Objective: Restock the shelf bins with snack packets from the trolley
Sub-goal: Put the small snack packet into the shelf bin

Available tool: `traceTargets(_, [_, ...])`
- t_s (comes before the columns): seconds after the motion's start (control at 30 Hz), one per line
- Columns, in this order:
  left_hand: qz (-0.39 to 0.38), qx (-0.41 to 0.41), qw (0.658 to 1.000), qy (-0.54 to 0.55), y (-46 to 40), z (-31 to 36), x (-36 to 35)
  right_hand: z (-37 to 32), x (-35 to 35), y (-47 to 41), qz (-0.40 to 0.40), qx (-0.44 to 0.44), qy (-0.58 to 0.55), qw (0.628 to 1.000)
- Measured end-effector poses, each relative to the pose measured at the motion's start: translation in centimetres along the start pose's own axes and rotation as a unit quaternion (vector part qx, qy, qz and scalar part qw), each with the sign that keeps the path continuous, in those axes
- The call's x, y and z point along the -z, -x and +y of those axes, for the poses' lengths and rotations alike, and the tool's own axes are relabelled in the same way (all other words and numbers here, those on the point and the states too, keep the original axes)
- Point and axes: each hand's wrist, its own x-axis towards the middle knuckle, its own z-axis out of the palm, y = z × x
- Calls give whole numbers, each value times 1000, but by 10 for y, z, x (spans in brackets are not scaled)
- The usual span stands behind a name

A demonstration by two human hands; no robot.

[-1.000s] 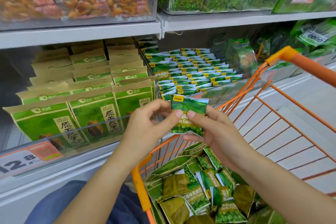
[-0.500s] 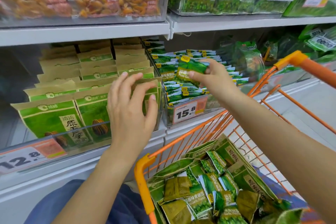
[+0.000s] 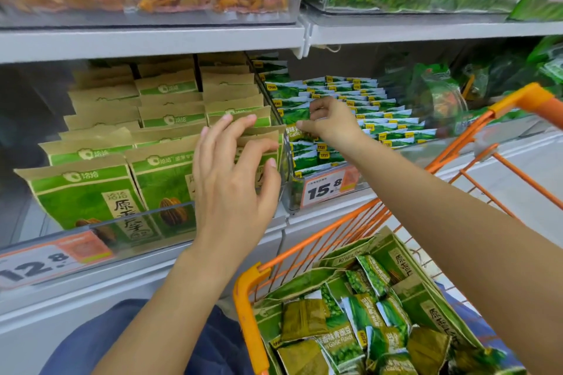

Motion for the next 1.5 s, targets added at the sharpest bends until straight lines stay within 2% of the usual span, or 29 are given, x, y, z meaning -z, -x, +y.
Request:
traceTargets(0.07, [10,-4,1000,2,0,3,1,-1,7,10,36,44,18,998])
traceTargets(0.17, [42,-53,998,-2,3,12,4,-4,27,48,105,161,-2,981])
traceTargets(0.23, [22,-98,993,59,9,23,9,1,43,87,94,229,2,969])
traceTargets(0.3, [-74,-105,982,142,18,33,11,16,59,129,33,265,27,963])
traceTargets(0.37, [-197,-97,966,138,27,38,6,39,73,163,-24,290,133,948])
traceTargets(0.43, [-287,-126,947,65,33,35,-3,65,84,184,-94,293,289,907])
traceTargets(0.5, [-348,-135,927,32,34,33,-7,88,91,194,-239,203,423,850])
traceTargets(0.57, [-366,-129,921,33,32,33,-6,109,93,200,-401,68,498,766])
traceTargets(0.63, [-372,-119,920,30,32,34,-6,124,90,208,-485,12,516,706])
traceTargets(0.77, [-373,-122,919,23,34,33,-6,131,67,224,-499,113,531,675])
traceTargets(0.87, [-376,-116,919,25,34,32,-4,124,52,229,-508,165,570,624])
traceTargets(0.9, [-377,-113,919,25,34,32,-4,123,48,229,-514,168,569,620])
traceTargets(1.0, [-374,-115,920,25,34,32,-3,120,43,228,-517,148,545,644])
traceTargets(1.07, [-374,-118,919,28,34,30,-4,116,45,224,-489,142,541,669])
traceTargets(1.17, [-329,-97,937,71,33,29,-5,104,58,210,-416,152,478,758])
traceTargets(1.27, [-194,21,964,180,29,28,2,80,80,197,-244,206,354,879])
traceTargets(1.33, [-171,127,941,264,23,32,9,64,88,196,-107,264,189,940])
traceTargets(1.37, [-181,183,917,305,20,34,12,57,88,197,-41,302,117,945])
traceTargets(1.43, [-230,292,853,368,13,38,16,48,80,195,59,374,67,923])
traceTargets(1.5, [-299,373,787,390,9,42,18,41,66,191,106,432,84,892])
